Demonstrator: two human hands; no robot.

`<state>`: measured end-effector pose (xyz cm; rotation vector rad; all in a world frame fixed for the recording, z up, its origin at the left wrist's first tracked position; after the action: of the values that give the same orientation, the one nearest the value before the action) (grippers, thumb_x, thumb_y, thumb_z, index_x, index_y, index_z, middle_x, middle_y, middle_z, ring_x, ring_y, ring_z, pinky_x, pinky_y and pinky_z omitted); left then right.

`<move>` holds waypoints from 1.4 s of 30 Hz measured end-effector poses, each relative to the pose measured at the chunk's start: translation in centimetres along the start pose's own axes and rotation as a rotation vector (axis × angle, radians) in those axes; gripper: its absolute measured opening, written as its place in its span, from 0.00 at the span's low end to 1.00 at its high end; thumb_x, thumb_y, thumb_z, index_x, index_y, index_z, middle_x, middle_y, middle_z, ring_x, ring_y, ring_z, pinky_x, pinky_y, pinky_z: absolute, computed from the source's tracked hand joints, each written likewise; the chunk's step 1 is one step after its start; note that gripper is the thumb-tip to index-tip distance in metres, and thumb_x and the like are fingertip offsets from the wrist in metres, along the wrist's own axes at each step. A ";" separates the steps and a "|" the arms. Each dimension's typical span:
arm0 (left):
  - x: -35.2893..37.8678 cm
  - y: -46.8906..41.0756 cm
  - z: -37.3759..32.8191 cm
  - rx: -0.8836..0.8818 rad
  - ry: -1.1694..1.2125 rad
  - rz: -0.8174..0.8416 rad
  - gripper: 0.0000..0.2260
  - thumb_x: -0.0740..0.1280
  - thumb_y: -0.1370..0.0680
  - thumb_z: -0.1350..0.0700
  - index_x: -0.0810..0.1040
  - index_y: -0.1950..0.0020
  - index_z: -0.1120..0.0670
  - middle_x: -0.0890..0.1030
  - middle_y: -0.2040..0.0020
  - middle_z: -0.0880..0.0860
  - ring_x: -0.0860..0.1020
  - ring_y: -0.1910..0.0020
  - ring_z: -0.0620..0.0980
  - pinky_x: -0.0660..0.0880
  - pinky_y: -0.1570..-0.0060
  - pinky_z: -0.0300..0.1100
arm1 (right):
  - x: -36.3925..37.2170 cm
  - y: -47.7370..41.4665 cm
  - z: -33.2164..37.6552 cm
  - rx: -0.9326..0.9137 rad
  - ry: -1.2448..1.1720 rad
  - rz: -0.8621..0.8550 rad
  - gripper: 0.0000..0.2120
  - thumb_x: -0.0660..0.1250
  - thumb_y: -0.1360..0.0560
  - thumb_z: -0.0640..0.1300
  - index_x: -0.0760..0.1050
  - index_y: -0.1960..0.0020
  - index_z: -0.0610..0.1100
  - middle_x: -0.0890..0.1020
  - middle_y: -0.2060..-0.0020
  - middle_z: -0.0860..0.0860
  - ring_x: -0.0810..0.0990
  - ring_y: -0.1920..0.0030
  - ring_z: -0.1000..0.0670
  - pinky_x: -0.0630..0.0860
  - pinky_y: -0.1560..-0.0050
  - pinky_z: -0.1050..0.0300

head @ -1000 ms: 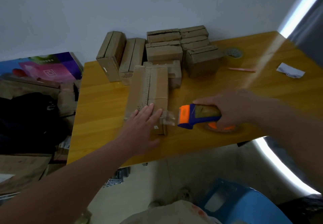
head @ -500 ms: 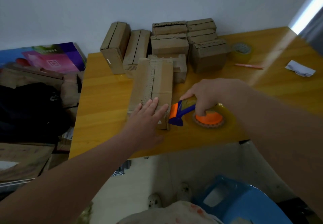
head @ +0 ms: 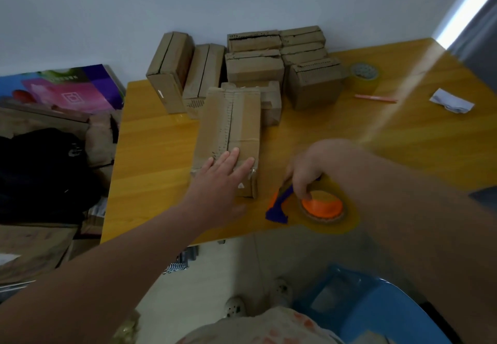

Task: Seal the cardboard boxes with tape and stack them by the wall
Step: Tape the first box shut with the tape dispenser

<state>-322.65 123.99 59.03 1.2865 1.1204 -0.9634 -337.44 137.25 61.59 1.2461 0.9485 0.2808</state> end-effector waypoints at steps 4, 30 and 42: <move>0.3 0.0 0.2 0.000 -0.003 -0.003 0.39 0.63 0.24 0.43 0.39 0.22 0.44 0.41 0.21 0.54 0.44 0.22 0.52 0.45 0.24 0.49 | 1.1 -1.1 -1.1 0.022 -0.114 -0.142 0.35 0.73 0.31 0.54 0.65 0.27 0.52 0.72 0.34 0.47 0.74 0.40 0.45 0.75 0.42 0.51; -2.2 -0.7 0.7 0.043 0.040 -0.285 0.18 0.66 0.21 0.60 0.74 0.31 0.51 0.75 0.32 0.51 0.74 0.34 0.51 0.71 0.38 0.45 | 1.1 -1.6 -0.7 -0.254 -0.378 -0.846 0.27 0.66 0.22 0.51 0.63 0.26 0.57 0.68 0.29 0.48 0.66 0.29 0.46 0.67 0.35 0.49; -11.4 -2.9 1.0 -0.002 0.151 -0.347 0.11 0.60 0.19 0.56 0.82 0.44 0.53 0.83 0.52 0.53 0.79 0.54 0.51 0.77 0.55 0.47 | -0.7 3.4 -0.2 -0.592 -0.853 -0.775 0.19 0.64 0.21 0.47 0.70 0.33 0.62 0.72 0.38 0.64 0.71 0.40 0.60 0.64 0.39 0.54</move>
<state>-327.87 122.05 69.40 1.1996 1.4955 -1.1314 -337.03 138.07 64.96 0.3059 0.4682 -0.5269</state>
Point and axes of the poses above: each hand's wrist, its own y-axis away from the middle knuckle, its own x-axis out of the palm, z = x × y, the point moved 2 cm from there along -y, towards the middle knuckle
